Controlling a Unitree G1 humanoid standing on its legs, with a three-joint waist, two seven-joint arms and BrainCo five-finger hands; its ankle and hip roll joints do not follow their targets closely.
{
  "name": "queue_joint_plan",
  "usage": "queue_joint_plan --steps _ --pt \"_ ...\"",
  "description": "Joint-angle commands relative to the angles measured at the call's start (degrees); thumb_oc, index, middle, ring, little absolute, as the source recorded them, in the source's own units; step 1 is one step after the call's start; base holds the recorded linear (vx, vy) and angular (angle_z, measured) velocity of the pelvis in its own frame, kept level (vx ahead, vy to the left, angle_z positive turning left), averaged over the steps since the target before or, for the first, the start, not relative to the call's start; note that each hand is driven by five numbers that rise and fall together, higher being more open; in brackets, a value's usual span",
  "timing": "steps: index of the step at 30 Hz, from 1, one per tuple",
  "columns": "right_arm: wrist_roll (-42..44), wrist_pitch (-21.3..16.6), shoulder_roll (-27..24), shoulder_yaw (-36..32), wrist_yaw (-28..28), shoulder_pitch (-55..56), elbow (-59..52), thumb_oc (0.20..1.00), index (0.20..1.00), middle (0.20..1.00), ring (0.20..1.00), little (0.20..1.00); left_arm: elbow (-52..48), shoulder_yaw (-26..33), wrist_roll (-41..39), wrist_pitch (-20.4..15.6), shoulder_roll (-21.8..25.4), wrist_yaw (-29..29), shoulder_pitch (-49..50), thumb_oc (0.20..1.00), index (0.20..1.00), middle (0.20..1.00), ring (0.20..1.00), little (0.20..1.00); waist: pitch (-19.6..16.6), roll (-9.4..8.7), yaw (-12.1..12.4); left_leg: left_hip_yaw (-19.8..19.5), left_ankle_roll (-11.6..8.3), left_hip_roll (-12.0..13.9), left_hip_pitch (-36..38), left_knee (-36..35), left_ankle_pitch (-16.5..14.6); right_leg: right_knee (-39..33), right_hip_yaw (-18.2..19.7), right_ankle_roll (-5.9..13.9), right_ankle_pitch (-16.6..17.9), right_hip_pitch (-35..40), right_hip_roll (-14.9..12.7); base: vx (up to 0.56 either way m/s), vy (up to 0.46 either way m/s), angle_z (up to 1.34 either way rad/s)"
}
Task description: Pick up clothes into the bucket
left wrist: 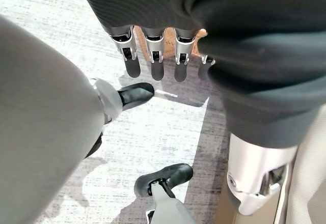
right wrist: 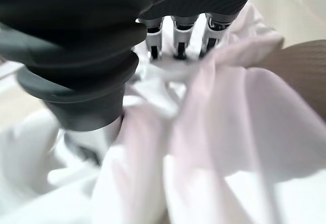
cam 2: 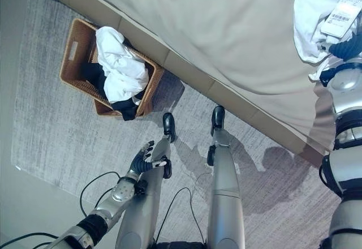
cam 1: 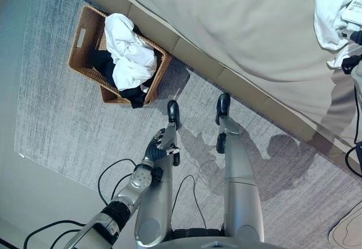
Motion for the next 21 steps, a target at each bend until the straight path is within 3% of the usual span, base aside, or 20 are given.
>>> queue_joint_plan --steps 1,14,21 --pt "0.79 -1.65 1.45 6.52 3.33 1.42 -0.41 0.200 0.200 0.200 0.200 0.200 0.98 -0.53 -0.52 -1.41 -1.82 0.33 0.95 1.000 1.000 1.000 1.000 1.000 -0.60 3.68 -0.23 -6.60 -1.20 1.32 -2.11 0.60 1.64 3.29 -2.65 3.53 -2.53 0.79 -0.26 0.00 0.000 0.00" --pt "2.76 -4.34 -3.27 5.35 0.71 2.52 -13.77 0.200 0.200 0.200 0.200 0.200 -0.16 0.91 -0.35 -2.15 -0.90 0.91 1.16 1.000 1.000 1.000 1.000 1.000 -0.60 1.66 -0.82 -8.11 -1.56 0.33 -0.38 2.41 1.14 4.06 -3.92 2.99 -3.20 4.61 -1.40 -0.02 -0.019 0.08" --pt "2.88 -5.92 -7.37 -0.68 -2.99 5.44 -25.18 0.200 0.200 0.200 0.200 0.200 4.94 3.28 3.18 -1.17 -0.51 0.32 1.44 1.000 1.000 1.000 1.000 1.000 -0.60 -0.99 -1.88 -8.84 -2.08 0.47 8.58 2.39 0.29 1.76 -5.58 3.17 -3.45 16.28 -1.49 -0.01 0.008 0.13"
